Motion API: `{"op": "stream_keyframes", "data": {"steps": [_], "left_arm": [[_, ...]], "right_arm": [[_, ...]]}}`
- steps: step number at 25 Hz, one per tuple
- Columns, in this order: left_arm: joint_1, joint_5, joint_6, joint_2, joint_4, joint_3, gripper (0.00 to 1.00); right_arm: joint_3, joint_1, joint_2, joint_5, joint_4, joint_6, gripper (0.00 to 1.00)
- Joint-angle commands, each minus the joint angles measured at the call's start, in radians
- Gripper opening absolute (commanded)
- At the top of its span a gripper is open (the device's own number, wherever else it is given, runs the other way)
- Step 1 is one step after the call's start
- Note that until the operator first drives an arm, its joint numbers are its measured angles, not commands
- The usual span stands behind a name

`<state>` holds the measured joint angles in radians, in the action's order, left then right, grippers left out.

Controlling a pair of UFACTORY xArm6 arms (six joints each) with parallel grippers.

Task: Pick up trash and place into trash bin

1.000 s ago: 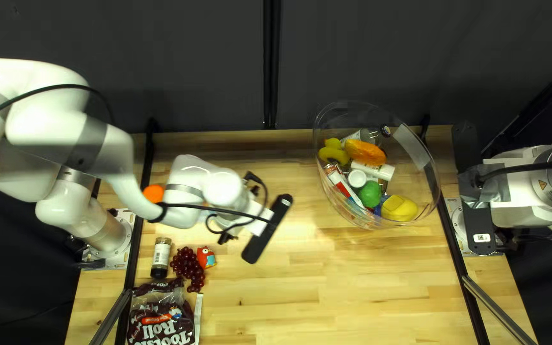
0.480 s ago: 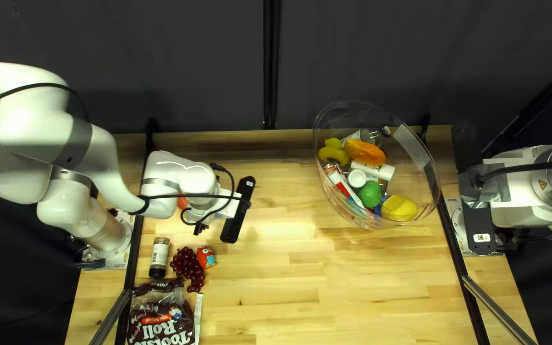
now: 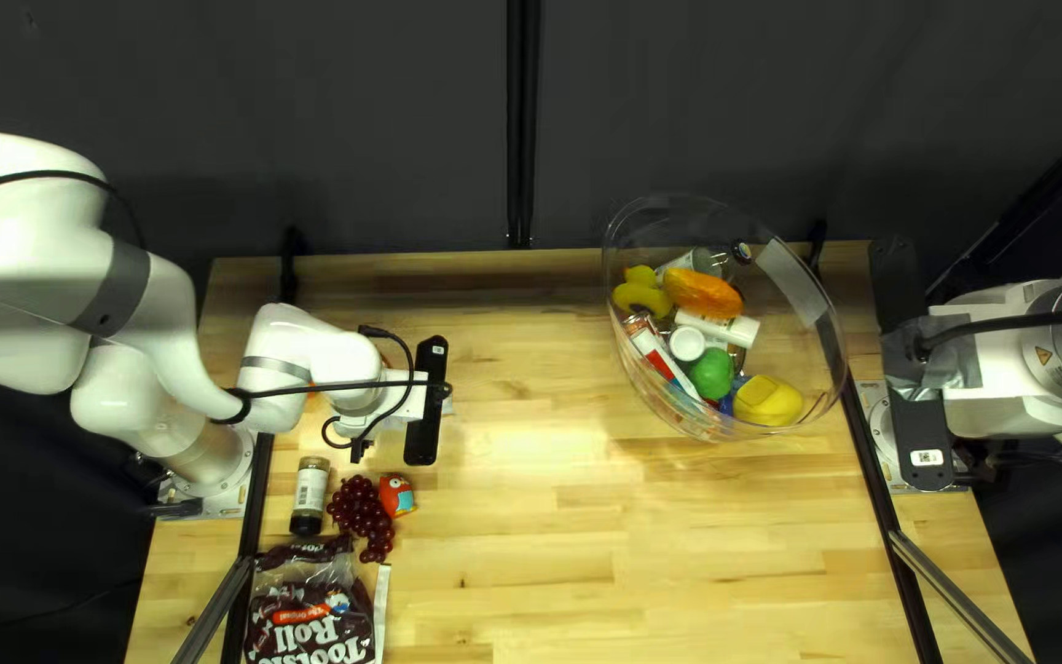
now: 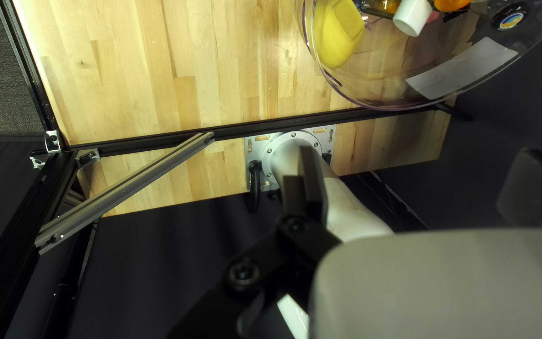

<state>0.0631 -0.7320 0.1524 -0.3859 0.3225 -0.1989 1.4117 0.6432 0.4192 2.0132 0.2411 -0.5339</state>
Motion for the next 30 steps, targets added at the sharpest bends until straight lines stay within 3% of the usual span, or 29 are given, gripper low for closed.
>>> {"op": "stream_keyframes", "data": {"steps": [1, 2, 3, 4, 5, 12, 17, 23, 30], "left_arm": [[0.026, 0.024, 0.005, 0.004, 0.016, 0.014, 0.71], [0.033, 0.032, 0.004, 0.006, 0.019, 0.017, 0.61], [0.045, 0.046, -0.002, 0.005, 0.023, 0.026, 0.43], [0.050, 0.051, -0.005, 0.002, 0.023, 0.030, 0.43], [0.058, 0.058, -0.011, -0.008, 0.024, 0.039, 0.11], [0.077, 0.062, -0.020, -0.037, 0.028, 0.058, 0.00], [-0.049, -0.078, 0.045, -0.084, 0.021, -0.026, 0.00], [-0.285, -0.327, 0.116, -0.012, 0.061, -0.308, 0.00], [-0.436, -0.445, 0.020, 0.149, 0.171, -0.634, 0.00]], "right_arm": [[0.000, 0.000, 0.000, 0.000, 0.000, 0.000, 1.00], [0.000, 0.000, 0.000, 0.000, 0.000, 0.000, 1.00], [0.000, 0.000, 0.000, 0.000, 0.000, 0.000, 1.00], [0.000, 0.000, 0.000, 0.000, 0.000, 0.000, 1.00], [0.000, 0.000, 0.000, 0.000, 0.000, 0.000, 1.00], [0.000, 0.000, 0.000, 0.000, 0.000, 0.000, 1.00], [0.000, 0.000, 0.000, 0.000, 0.000, 0.000, 1.00], [0.000, 0.000, 0.000, 0.000, 0.000, 0.000, 1.00], [0.000, 0.000, 0.000, 0.000, 0.000, 0.000, 1.00]]}}
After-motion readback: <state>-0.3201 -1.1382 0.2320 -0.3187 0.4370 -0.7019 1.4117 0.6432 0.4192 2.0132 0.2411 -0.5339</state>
